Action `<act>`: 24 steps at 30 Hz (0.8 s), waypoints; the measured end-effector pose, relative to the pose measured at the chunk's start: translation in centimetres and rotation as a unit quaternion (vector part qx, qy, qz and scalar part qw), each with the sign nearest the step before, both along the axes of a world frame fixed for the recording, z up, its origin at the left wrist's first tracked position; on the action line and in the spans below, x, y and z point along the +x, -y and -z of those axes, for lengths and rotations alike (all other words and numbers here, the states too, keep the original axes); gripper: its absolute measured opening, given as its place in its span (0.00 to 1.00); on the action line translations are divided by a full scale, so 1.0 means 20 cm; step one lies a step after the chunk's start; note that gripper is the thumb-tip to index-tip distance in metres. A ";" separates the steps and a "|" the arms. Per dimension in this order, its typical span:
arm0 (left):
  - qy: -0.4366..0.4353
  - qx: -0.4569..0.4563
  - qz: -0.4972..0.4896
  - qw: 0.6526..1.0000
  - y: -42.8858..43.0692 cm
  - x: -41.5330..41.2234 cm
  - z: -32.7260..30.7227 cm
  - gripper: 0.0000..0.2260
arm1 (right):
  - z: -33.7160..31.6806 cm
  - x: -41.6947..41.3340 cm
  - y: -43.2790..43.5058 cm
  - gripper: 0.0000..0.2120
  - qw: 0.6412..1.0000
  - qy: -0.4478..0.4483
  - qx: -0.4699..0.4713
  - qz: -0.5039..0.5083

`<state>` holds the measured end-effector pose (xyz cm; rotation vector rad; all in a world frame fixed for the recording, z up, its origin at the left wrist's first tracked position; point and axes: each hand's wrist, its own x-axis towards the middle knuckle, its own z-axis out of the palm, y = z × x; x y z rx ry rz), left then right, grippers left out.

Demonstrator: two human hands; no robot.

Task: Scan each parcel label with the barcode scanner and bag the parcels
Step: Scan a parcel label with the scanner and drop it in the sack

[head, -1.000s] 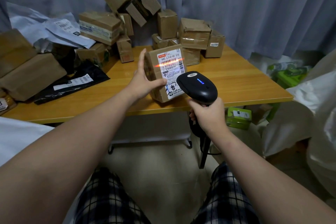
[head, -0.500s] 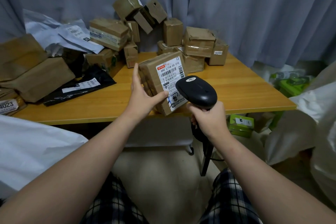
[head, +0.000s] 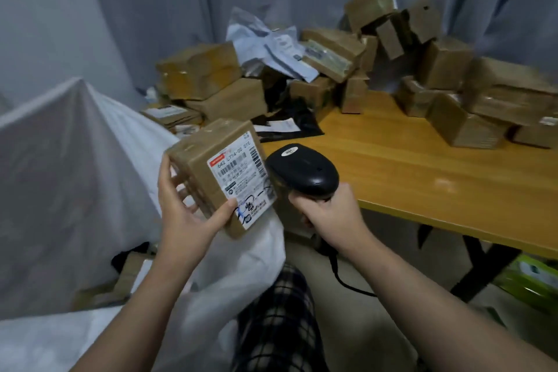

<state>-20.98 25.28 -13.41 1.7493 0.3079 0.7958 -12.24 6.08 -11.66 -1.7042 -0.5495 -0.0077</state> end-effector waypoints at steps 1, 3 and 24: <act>-0.030 0.006 -0.040 0.999 -0.10 -0.06 0.03 0.50 | 0.02 0.00 -0.10 0.18 0.999 -0.012 -0.027 -0.020; -0.095 0.041 -0.104 0.989 -0.29 -0.15 0.09 0.54 | 0.07 -0.01 -0.28 0.13 0.995 -0.024 -0.090 -0.041; -0.504 0.356 -0.067 0.784 -0.60 -0.10 0.44 0.31 | 0.43 -0.05 -0.72 0.12 0.946 -0.030 -0.312 -0.081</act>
